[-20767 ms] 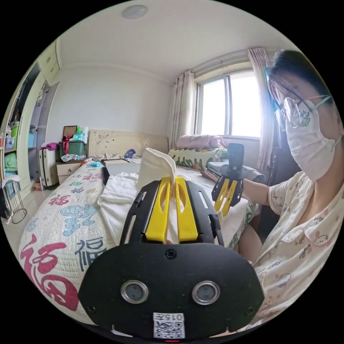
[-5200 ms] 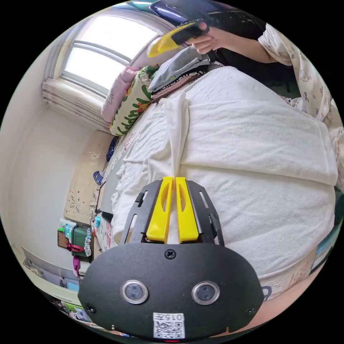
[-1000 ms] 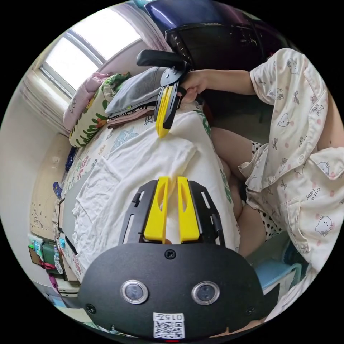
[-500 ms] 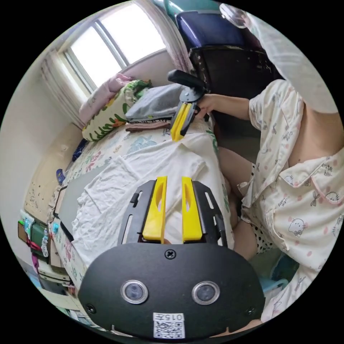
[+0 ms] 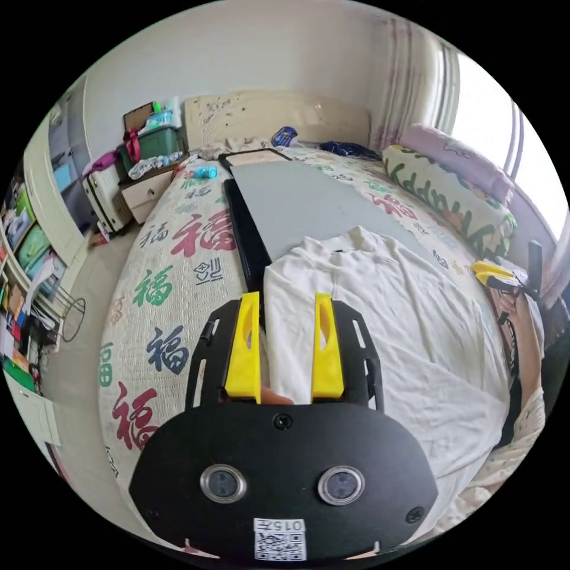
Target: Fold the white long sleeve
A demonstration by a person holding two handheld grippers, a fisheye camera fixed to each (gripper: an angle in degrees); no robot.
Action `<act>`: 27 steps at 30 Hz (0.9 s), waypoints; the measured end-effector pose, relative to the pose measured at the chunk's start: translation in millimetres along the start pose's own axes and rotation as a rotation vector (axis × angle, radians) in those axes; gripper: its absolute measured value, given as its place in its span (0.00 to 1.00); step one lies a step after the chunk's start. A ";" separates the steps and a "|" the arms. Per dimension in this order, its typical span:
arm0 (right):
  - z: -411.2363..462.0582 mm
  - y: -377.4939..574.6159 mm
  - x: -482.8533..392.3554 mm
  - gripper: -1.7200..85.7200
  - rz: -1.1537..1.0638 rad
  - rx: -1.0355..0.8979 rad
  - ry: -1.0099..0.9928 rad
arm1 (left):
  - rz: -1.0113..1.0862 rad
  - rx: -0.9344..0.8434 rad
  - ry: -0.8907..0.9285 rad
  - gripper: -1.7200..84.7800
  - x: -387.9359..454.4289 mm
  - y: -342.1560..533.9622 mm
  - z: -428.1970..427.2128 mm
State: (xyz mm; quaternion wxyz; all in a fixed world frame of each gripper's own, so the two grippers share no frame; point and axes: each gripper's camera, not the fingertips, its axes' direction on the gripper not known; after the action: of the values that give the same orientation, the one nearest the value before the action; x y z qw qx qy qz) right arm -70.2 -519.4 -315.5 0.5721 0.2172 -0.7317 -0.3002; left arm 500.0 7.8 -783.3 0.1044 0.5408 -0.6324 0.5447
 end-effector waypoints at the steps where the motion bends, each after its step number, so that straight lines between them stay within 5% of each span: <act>1: 18.4 -20.9 8.4 0.15 0.029 -0.003 -0.008 | -0.039 -0.002 0.010 0.17 -15.3 -0.4 17.5; 15: 122.8 -121.9 3.5 0.06 0.050 -0.185 0.116 | 0.195 -0.113 -0.127 0.05 11.7 19.0 75.7; 21: 5.4 -84.5 -44.5 0.02 -0.078 0.025 0.058 | 0.283 0.222 -0.184 0.03 45.0 82.2 -43.5; 27: -171.0 54.8 -131.9 0.02 -0.284 0.187 -0.026 | 0.501 0.501 -0.144 0.03 99.2 261.3 -230.9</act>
State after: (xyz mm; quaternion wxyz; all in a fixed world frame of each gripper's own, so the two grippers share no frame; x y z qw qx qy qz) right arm 129.8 -425.0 -342.8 0.4916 0.3669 -0.7258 -0.3114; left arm 147.0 89.8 -773.4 -0.2132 0.4147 -0.5978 0.6521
